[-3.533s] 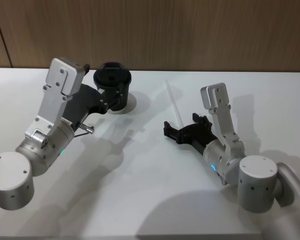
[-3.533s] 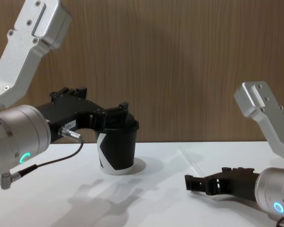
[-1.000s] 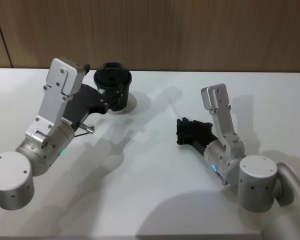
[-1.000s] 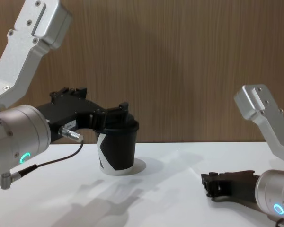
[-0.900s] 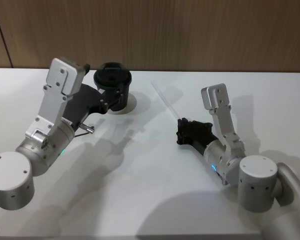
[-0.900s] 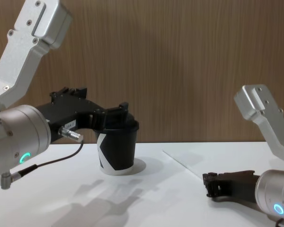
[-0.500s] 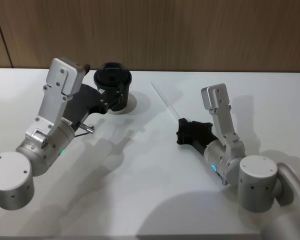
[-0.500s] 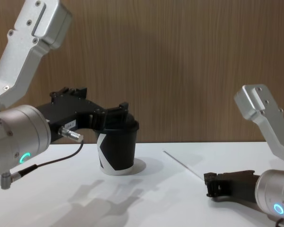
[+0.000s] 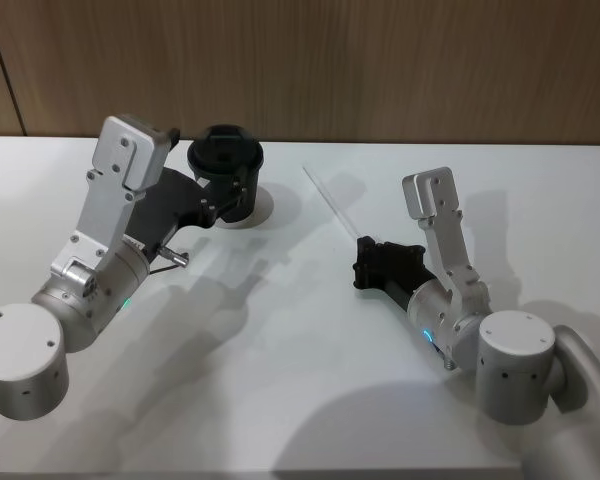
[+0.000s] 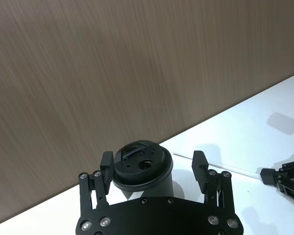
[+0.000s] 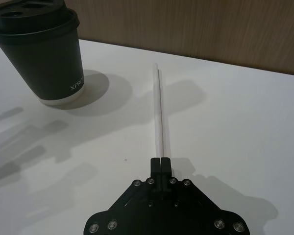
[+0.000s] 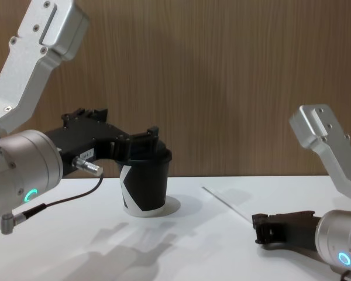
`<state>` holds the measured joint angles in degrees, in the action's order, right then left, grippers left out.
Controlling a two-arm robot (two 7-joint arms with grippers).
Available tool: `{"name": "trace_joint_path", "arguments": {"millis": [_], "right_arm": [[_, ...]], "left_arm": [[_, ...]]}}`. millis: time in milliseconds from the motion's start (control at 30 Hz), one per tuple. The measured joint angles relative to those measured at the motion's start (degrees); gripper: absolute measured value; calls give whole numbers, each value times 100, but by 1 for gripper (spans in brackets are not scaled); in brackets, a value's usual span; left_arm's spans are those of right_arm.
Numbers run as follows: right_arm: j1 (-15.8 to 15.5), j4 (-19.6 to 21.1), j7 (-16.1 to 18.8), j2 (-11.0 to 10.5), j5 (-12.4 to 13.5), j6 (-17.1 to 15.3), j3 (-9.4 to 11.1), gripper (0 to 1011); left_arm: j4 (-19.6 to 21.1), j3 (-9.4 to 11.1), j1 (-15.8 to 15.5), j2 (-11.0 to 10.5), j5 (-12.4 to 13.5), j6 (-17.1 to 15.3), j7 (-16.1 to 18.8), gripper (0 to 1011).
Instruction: Pick up the straw with one hand, pass it to the other hand, and insert it into the cup.
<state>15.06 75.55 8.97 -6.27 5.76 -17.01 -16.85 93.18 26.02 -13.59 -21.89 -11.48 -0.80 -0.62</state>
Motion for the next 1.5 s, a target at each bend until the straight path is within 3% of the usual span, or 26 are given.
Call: {"name": "trace_joint_path", "arguments": {"millis": [700, 1233, 1500], "right_arm": [[-103, 90, 7, -52, -17, 118, 96, 6], [-294, 505, 71, -208, -120, 389, 198, 6], [-414, 792, 214, -325, -163, 708, 211, 7]], "left_arm": [[0, 0, 0, 0, 0, 0, 0, 1000], [0, 0, 0, -1, 0, 0, 0, 1000], [0, 0, 0, 0, 0, 0, 0, 1000]]}}
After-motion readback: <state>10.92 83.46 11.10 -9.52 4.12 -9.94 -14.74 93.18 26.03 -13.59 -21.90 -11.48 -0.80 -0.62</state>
